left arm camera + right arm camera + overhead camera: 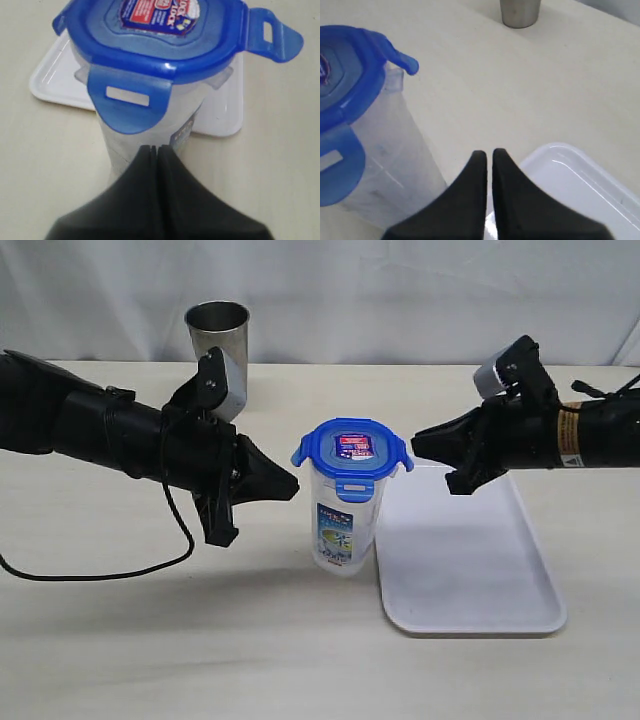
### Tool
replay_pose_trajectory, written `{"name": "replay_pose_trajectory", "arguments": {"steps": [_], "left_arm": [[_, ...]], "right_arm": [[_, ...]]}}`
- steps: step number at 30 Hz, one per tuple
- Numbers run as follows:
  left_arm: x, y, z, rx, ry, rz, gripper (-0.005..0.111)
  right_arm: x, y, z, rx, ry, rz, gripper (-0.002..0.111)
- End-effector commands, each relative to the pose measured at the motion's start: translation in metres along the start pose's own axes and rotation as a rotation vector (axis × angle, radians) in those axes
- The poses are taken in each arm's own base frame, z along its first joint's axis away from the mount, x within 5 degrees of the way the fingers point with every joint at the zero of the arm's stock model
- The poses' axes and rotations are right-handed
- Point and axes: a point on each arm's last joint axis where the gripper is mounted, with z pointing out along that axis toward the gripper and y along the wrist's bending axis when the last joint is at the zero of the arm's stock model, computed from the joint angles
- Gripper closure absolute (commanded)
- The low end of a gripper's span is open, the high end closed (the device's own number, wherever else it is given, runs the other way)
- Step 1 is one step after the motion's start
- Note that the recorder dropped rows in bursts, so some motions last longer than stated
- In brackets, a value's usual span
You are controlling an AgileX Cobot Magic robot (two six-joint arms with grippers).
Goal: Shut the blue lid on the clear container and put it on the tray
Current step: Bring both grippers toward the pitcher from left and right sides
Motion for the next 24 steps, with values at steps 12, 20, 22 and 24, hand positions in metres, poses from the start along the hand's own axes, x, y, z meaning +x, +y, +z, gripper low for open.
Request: {"name": "replay_pose_trajectory", "arguments": {"steps": [12, 20, 22, 24], "left_arm": [[-0.003, 0.001, 0.001, -0.009, -0.013, 0.022, 0.107], [-0.003, 0.001, 0.001, -0.012, -0.021, 0.014, 0.107], [-0.004, 0.001, 0.001, -0.014, -0.023, 0.012, 0.107], [-0.004, 0.001, 0.001, -0.014, -0.023, 0.012, 0.107]], "right_arm": [[-0.025, 0.021, -0.024, -0.087, -0.009, -0.127, 0.104], [-0.024, 0.023, -0.024, -0.103, -0.008, -0.144, 0.104], [-0.023, 0.023, -0.024, -0.105, -0.005, -0.154, 0.104], [-0.023, 0.024, -0.024, -0.106, -0.006, -0.155, 0.104]]}}
